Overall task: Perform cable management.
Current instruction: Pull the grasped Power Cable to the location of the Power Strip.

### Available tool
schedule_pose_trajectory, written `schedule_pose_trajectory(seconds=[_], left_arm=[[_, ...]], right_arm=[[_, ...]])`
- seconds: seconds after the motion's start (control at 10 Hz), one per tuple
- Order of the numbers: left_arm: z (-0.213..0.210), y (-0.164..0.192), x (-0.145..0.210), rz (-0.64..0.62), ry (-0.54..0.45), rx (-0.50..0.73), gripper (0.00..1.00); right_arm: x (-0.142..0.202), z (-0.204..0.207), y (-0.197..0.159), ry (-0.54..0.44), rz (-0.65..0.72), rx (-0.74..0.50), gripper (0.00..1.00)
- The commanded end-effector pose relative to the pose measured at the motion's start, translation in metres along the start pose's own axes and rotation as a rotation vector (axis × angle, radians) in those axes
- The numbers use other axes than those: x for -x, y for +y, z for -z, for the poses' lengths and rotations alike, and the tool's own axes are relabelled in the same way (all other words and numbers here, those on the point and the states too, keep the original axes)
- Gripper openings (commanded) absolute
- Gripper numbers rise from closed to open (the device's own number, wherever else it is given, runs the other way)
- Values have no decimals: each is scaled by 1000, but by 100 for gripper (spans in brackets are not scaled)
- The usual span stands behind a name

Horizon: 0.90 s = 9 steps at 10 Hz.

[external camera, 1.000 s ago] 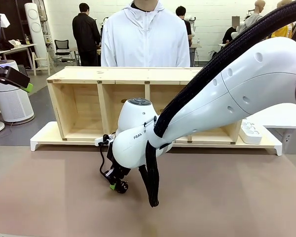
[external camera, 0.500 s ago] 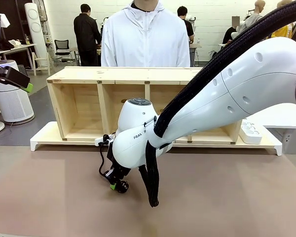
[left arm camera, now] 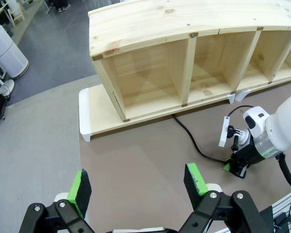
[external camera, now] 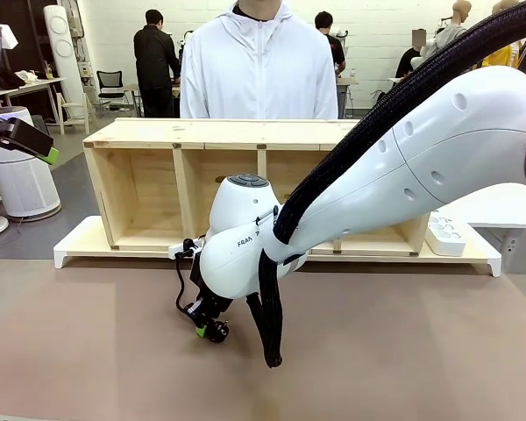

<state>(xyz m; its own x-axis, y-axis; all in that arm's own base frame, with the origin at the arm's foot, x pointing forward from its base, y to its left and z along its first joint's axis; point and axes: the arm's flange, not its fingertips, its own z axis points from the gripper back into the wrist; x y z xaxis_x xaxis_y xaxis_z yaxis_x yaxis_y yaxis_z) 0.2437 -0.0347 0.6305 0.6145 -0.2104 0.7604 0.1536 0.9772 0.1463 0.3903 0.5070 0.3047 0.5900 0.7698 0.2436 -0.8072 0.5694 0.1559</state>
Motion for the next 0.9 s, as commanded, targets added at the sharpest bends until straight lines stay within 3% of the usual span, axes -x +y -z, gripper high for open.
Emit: schedule_pose_trajectory(seconds=[0.0, 0.2, 0.3, 0.8], left_arm=[[1, 0, -1, -3, -8, 0, 100], [1, 0, -1, -3, -8, 0, 100], [1, 0, -1, -3, -8, 0, 100], [1, 0, -1, -3, -8, 0, 100]], right_arm=[[0, 0, 0, 1, -1, 1, 5], [0, 0, 0, 1, -1, 1, 5], [0, 0, 0, 0, 0, 0, 16], [85, -64, 46, -95, -10, 112, 16]])
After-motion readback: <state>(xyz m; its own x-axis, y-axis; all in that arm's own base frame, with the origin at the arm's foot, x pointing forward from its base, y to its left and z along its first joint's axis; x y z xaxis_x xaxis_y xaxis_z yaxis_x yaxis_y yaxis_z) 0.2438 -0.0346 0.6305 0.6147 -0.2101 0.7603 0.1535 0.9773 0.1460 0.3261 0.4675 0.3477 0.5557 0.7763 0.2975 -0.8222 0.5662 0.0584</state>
